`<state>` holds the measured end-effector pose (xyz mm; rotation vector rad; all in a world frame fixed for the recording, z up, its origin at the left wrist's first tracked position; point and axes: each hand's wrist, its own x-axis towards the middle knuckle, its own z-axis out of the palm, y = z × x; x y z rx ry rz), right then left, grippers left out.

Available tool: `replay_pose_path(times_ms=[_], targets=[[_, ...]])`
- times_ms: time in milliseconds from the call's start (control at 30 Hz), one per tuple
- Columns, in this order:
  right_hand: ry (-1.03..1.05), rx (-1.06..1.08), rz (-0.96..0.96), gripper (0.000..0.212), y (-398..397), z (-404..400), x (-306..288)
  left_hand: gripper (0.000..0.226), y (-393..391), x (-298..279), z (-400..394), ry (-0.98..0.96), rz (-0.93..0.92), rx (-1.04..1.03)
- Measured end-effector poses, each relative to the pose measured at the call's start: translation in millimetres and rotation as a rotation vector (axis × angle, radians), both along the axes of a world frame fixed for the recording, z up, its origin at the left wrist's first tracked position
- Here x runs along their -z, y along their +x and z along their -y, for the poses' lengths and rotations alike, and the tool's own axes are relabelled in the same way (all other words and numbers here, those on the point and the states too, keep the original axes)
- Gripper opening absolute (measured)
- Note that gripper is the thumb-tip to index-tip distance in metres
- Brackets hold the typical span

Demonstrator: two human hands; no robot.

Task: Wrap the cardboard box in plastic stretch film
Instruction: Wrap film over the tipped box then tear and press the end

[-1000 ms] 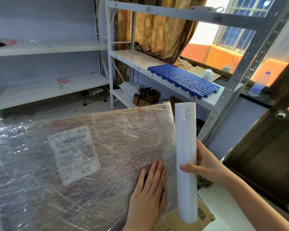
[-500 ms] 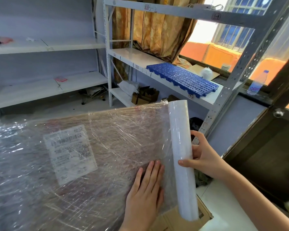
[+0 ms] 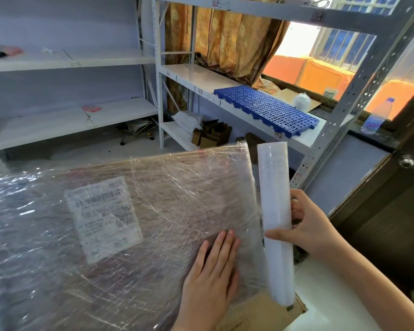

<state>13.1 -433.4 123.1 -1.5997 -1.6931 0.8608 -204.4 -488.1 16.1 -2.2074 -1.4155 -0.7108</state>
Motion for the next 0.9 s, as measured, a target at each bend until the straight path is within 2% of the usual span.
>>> replay_pose_path(times_ms=[167, 333, 467, 533, 667, 733, 800, 900], targets=[[-0.033, -0.062, -0.096, 0.079, -0.1, -16.9, 11.5, 0.049, -0.5, 0.8, 0.9, -0.004, -0.024, -0.027], [-0.167, -0.166, -0.388, 0.085, -0.4, -30.2, 26.0, 0.047, 2.2, -6.9, 3.6, -0.014, -0.025, -0.058], [-0.145, -0.177, -0.440, 0.079, -1.0, -34.6, 34.8, 0.053, 17.7, -7.8, 6.6, 0.035, -0.015, -0.072], [-0.132, -0.174, -0.454, 0.081, 0.3, -35.4, 37.4, 0.054, 29.9, -4.9, 5.4, 0.056, -0.094, 0.020], [-0.123, -0.179, -0.425, 0.079, 2.8, -32.6, 39.9, 0.055, 41.8, -1.9, -2.0, -0.134, -0.297, 0.124], [-0.122, -0.158, -0.421, 0.076, 4.2, -31.0, 40.8, 0.054, 42.0, -2.7, -3.3, -0.221, -0.331, 0.143], [-0.126, -0.136, -0.427, 0.083, 5.0, -29.9, 42.1, 0.053, 42.1, -5.3, -0.3, -0.224, -0.295, 0.160], [-0.141, -0.123, -0.449, 0.094, 2.9, -29.0, 43.3, 0.052, 37.3, -17.9, 1.9, -0.048, -0.089, 0.174]])
